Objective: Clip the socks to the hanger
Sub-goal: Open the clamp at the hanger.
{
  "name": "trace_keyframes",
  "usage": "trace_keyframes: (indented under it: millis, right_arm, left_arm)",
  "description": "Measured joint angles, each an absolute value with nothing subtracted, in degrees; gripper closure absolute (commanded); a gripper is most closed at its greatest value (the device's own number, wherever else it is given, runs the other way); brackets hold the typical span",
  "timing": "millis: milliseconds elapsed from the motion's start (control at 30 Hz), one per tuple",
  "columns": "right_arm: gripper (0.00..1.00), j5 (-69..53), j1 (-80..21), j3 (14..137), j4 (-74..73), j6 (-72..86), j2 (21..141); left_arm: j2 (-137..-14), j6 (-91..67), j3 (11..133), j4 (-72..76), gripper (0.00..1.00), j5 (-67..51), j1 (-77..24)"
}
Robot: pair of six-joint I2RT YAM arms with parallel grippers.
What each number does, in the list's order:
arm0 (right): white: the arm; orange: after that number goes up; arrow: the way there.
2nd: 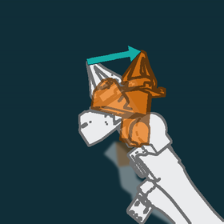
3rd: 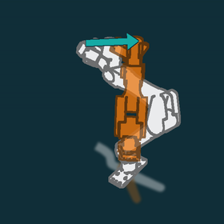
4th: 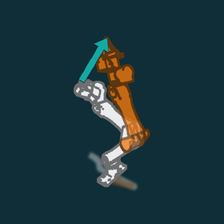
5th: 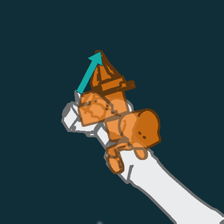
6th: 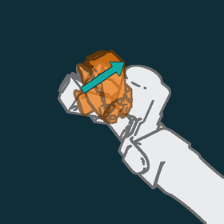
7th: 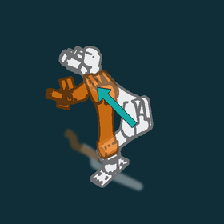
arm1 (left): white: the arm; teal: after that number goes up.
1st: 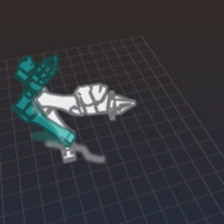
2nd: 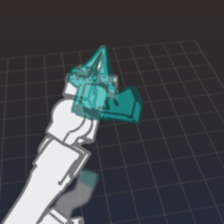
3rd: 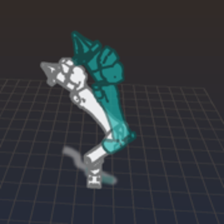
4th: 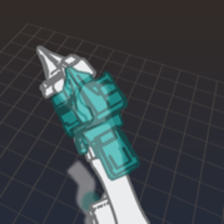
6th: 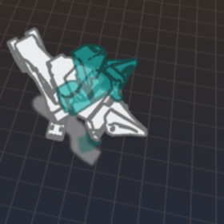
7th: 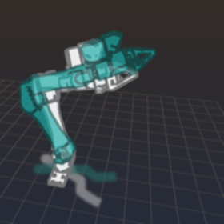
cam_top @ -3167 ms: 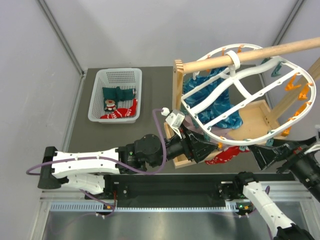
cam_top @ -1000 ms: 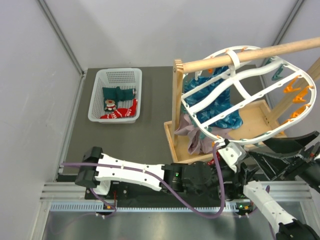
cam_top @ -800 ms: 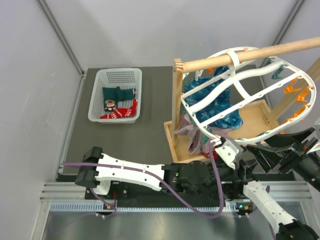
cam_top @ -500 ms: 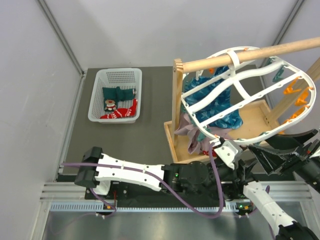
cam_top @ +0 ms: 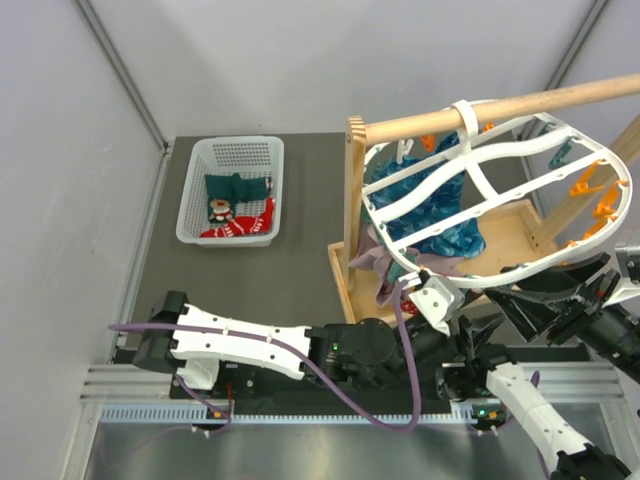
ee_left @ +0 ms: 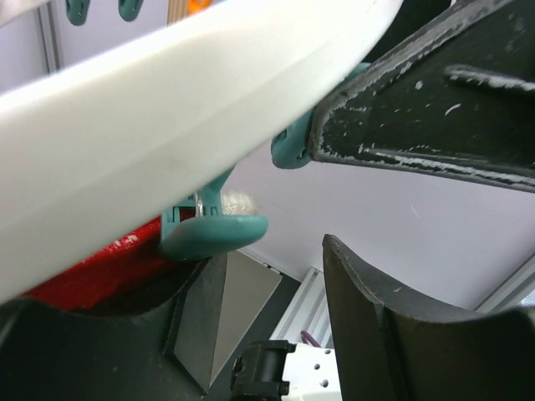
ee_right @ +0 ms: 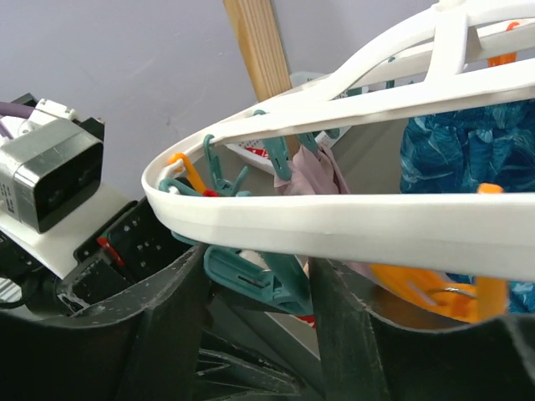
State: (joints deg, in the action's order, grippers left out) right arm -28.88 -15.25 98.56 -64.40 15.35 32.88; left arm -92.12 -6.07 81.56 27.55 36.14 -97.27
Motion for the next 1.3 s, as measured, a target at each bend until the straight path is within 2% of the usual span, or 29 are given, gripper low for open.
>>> trace_keyframes:
  millis: [100, 167, 200, 300, 333, 367, 567, 933, 1300]
  right_arm:
    - [0.58, -29.08, -15.25, 98.56, -64.05, 15.51, 32.88]
    - [0.69, -29.19, -15.25, 98.56, -63.86, 15.53, 32.80]
    - [0.78, -29.12, -15.22, 98.61, -63.83, 15.51, 32.77]
    - [0.90, -28.71, -15.22, 98.67, -63.83, 15.64, 32.75]
    - [0.98, -28.38, -15.22, 98.67, -63.88, 15.79, 32.75]
    - [1.00, -28.29, -15.22, 98.67, -63.90, 16.16, 32.77]
    - [1.00, -28.08, -15.22, 98.74, -64.55, 17.80, 32.80]
    - [1.00, -25.10, -15.22, 99.31, -66.61, 18.61, 32.91]
    - [1.00, -23.53, -15.22, 98.63, -68.79, 17.67, 32.99]
  left_arm:
    - [-91.33, -6.39, 81.45, 27.55, 0.46, 35.79, -97.27]
    - [-91.22, -6.68, 81.36, 27.53, 0.46, 35.59, -97.27]
    - [-91.22, -6.90, 81.25, 27.46, 0.46, 35.55, -97.27]
    - [-91.20, -7.40, 80.86, 27.24, 0.45, 35.33, -97.27]
    - [-91.20, -7.53, 80.84, 27.22, 0.44, 35.24, -97.27]
    - [-91.20, -7.64, 80.84, 27.24, 0.43, 34.98, -97.27]
    - [-91.15, -8.71, 80.82, 27.20, 0.39, 33.76, -97.32]
    - [-89.10, -13.19, 80.71, 21.50, 0.38, 27.94, -97.32]
    - [-72.99, -22.65, 71.18, 15.35, 0.37, 7.33, -97.25]
